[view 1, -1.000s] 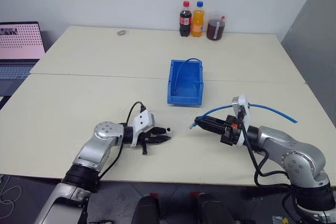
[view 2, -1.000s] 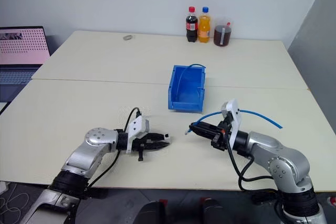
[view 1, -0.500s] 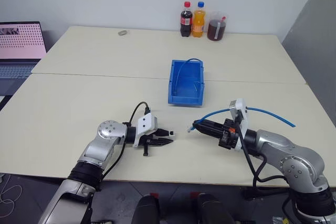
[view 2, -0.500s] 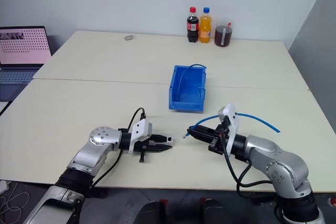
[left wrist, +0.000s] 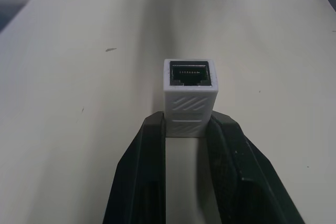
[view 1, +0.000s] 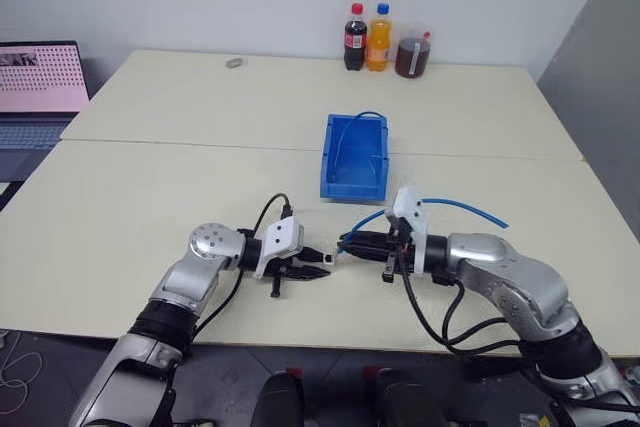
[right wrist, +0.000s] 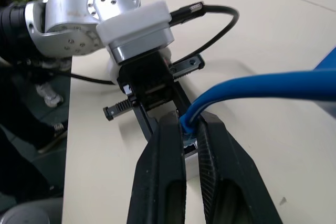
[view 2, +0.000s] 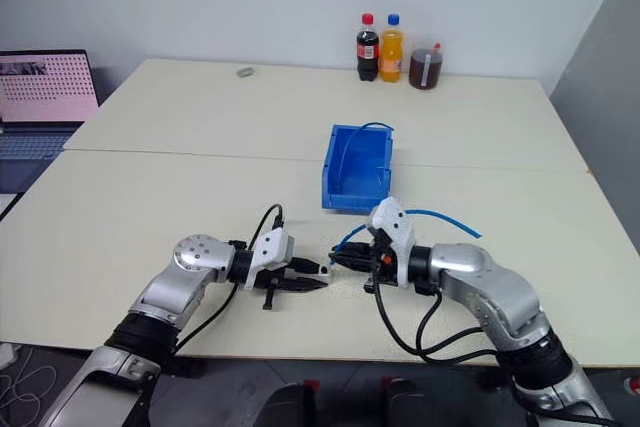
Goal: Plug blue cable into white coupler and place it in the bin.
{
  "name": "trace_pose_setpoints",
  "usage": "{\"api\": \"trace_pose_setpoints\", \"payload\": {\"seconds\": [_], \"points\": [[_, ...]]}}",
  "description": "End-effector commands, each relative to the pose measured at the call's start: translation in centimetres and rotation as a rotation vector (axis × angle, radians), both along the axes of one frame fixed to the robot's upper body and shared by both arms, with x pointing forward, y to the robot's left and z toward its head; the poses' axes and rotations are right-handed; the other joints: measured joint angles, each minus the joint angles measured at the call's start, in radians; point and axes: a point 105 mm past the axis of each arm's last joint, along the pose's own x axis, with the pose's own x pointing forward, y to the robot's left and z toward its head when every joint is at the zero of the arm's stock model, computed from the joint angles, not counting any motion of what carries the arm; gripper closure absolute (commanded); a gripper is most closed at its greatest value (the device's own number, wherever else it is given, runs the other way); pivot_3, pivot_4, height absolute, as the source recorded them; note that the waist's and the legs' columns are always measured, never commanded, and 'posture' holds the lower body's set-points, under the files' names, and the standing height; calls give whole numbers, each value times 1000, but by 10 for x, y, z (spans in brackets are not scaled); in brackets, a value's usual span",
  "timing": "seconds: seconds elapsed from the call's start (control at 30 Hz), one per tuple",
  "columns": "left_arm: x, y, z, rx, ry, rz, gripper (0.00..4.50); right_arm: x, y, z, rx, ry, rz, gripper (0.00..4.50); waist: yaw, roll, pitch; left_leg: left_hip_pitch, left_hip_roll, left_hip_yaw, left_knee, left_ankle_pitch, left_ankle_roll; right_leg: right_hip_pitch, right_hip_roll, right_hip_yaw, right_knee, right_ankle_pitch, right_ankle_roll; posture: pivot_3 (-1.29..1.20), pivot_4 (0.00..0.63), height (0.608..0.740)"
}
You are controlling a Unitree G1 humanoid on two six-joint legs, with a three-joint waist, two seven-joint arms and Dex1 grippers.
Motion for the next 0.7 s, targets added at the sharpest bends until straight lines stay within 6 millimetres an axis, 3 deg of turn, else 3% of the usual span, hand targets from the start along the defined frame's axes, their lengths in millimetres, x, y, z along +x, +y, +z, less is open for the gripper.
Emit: {"api": "trace_pose_setpoints", "payload": {"seconds": [0.03,0.7], "points": [[-8,2,-16,65,51,-31,3744,5,5,-1,-30,-62,25,4447,0,0,0,0,0,0,0,0,0,0,0,0,0,0,0,0,150,740],[-11,4,-20,101,78,-41,3744,2,16,2,-107,-192,99,4447,0,0,-1,1,0,0,1,0,0,0,0,0,1,0,0,0,150,740]]}}
